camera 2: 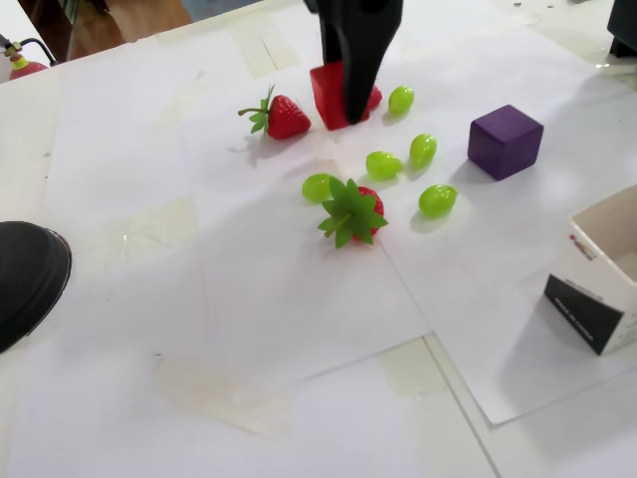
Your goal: Put the red cube on top of the purple cube
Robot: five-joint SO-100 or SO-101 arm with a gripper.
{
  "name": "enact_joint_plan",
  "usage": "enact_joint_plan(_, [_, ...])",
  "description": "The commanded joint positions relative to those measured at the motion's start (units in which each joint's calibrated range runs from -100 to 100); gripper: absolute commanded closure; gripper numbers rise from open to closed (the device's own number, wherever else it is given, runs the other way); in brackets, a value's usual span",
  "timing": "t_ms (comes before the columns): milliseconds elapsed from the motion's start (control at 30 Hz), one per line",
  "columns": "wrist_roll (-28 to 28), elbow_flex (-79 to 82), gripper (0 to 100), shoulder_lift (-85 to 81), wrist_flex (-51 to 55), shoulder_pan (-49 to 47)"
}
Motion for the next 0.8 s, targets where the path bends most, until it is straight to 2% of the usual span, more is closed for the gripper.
enact_joint_plan(0, [1.61,-3.42,97,-12.73,8.18,-0.51])
enact_joint_plan(267, [2.10,3.03,97,-22.79,10.14,-3.96])
enact_joint_plan(567, [-0.34,25.85,97,-40.16,10.06,-9.62])
enact_joint_plan(767, [-0.10,33.67,98,-44.88,8.59,-9.70])
